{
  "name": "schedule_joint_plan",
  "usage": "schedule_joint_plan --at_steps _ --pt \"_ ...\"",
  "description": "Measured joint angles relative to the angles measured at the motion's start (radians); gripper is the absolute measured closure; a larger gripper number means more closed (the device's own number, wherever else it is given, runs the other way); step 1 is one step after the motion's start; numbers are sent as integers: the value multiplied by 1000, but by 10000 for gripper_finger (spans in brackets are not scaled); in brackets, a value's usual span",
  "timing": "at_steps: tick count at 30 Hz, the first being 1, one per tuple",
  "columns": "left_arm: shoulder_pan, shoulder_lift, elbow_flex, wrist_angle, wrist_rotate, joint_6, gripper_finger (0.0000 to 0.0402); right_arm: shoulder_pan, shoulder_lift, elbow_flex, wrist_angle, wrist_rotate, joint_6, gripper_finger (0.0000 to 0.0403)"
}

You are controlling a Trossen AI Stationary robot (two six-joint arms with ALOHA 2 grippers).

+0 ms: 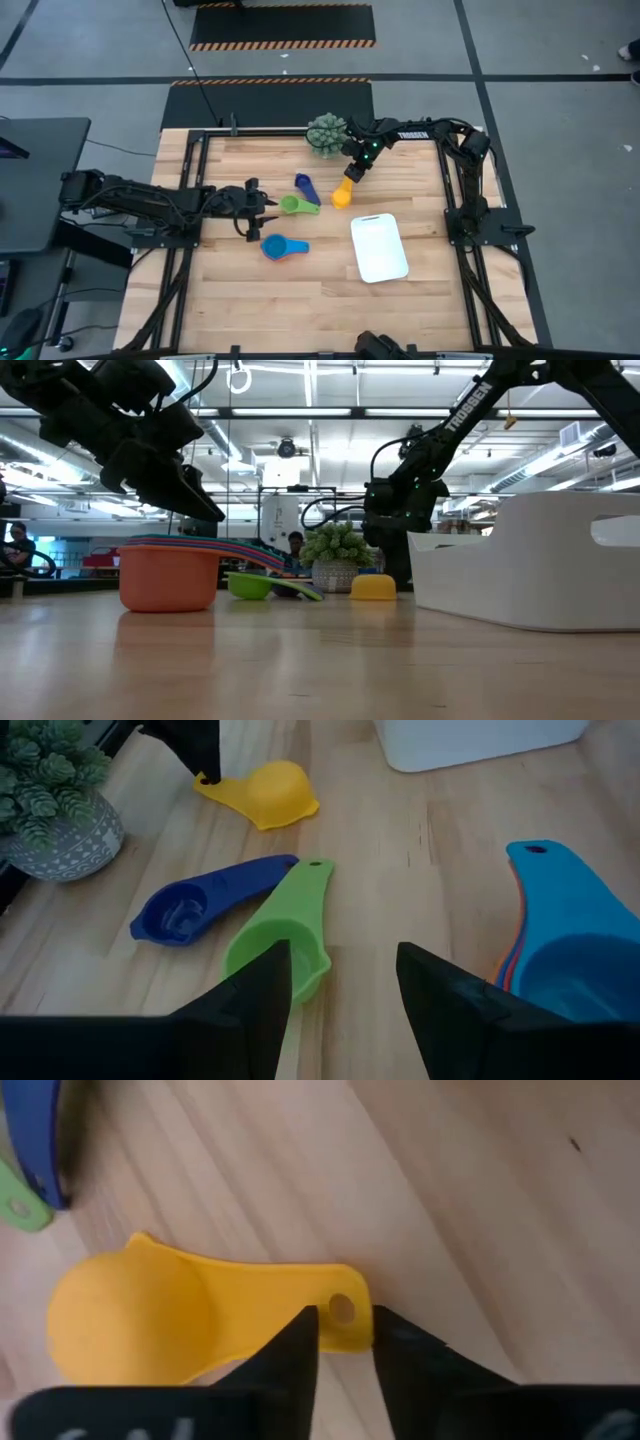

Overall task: Nest measuring cups in basket
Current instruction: Stack the yellow measuring cup into the light blue measuring cup

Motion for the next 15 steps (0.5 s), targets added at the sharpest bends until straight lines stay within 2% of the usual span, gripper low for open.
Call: schedule_joint_plan --at_steps 6,15 --pt "0 0 0 0 0 2 214 1 -4 0 5 -20 -14 385" --pt "0 0 0 -21 1 -47 214 14 -69 -2 16 7 -26 396"
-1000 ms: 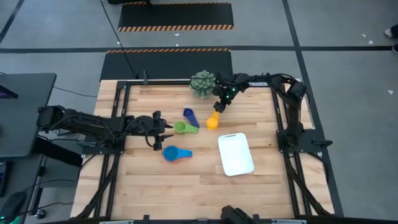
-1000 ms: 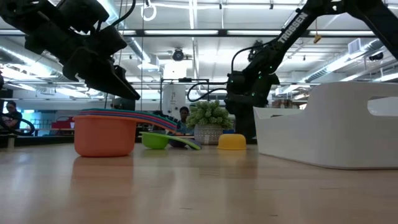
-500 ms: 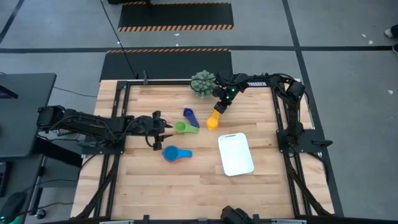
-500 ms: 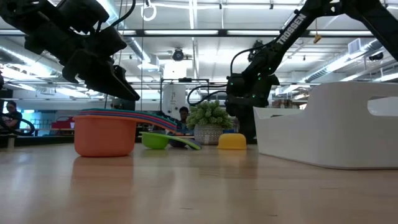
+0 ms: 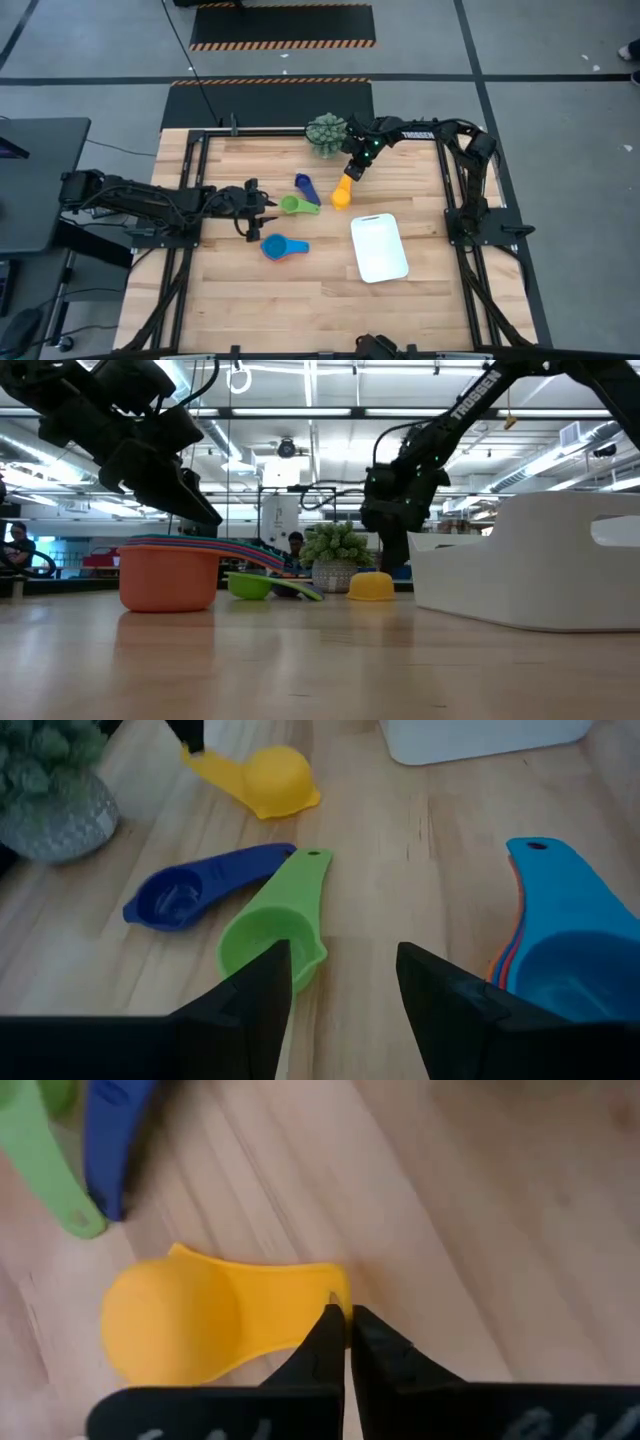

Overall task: Nest measuring cups in basket
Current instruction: Stack the yellow measuring cup into the light blue measuring cup

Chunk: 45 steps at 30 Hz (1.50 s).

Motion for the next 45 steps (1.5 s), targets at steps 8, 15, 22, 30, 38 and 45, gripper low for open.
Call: schedule_joint_plan --at_steps 8,15,22,30,38,45 --pt "0 0 0 26 45 -32 214 101 -127 0 71 54 -57 396" --pt "0 0 1 36 45 -65 214 204 -167 0 100 136 -79 396" --pt "0 0 1 51 60 -117 214 294 -173 0 141 238 -83 396" --pt "0 1 1 51 72 -168 214 384 -228 0 154 316 -97 396" --pt "-1 1 1 68 126 -169 214 477 -270 0 194 389 -117 396" --pt "-1 1 1 125 139 -196 214 564 -275 0 296 463 -189 396"
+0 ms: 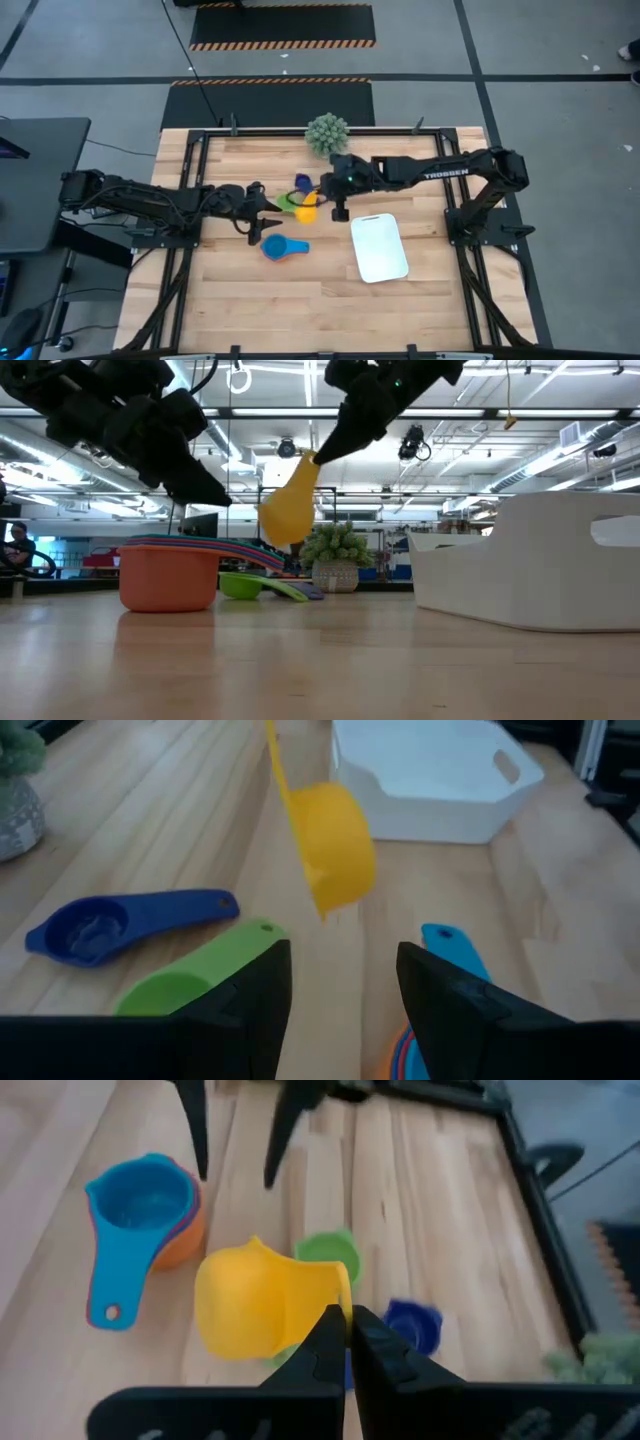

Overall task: Nest measuring cups in basket
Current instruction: Stack the yellow measuring cup into the light blue measuring cup

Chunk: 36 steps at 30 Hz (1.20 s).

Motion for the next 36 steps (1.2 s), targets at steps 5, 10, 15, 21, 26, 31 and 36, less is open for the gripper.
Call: schedule_joint_plan --at_steps 5,10,15,21,26,31,36 --pt "10 0 0 13 16 0 214 44 -1 0 37 32 -32 396" --pt "14 0 0 44 71 -24 214 69 -1 0 87 36 -73 396" --pt "14 0 0 71 127 -47 214 79 -2 0 141 59 -115 396" --pt "13 0 -1 115 153 -50 214 80 -2 0 212 53 -128 396" --pt "13 0 -1 169 235 -48 214 91 -2 0 247 55 -165 396" --pt "13 0 -1 181 273 -44 220 107 -2 0 251 57 -201 396" --pt "13 0 -1 180 280 -43 250 115 -2 0 246 59 -203 392"
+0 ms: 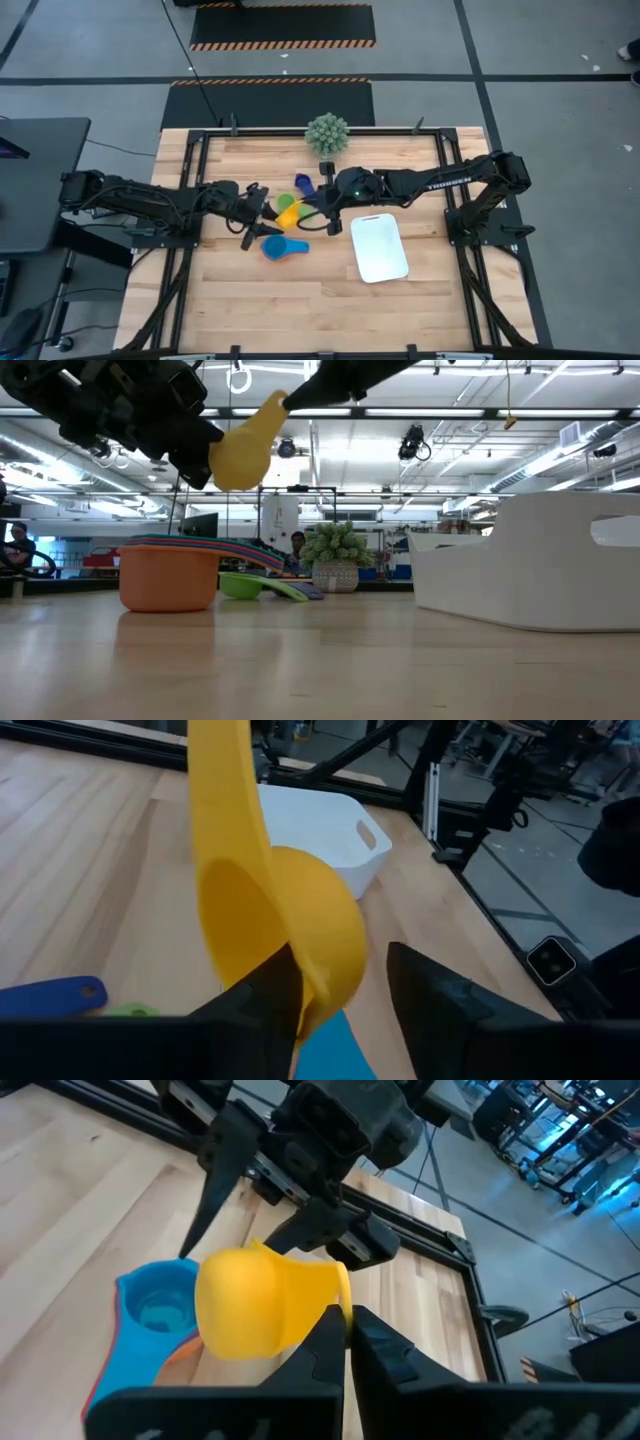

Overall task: Nest measuring cups in basket
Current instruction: Stack the yellow measuring cup into the light blue measuring cup

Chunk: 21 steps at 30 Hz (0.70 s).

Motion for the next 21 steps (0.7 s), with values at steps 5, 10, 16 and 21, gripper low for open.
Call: schedule_joint_plan --at_steps 5,10,16,21 --pt "0 0 0 -2 1 2 302 5 0 0 -7 -1 -5 393" --pt "0 0 2 9 8 11 362 9 0 0 -3 -3 -11 388" --pt "-1 -1 2 8 7 12 386 9 2 0 -7 1 -3 387" --pt "-1 -1 2 4 -3 14 386 9 2 0 -6 7 22 378"
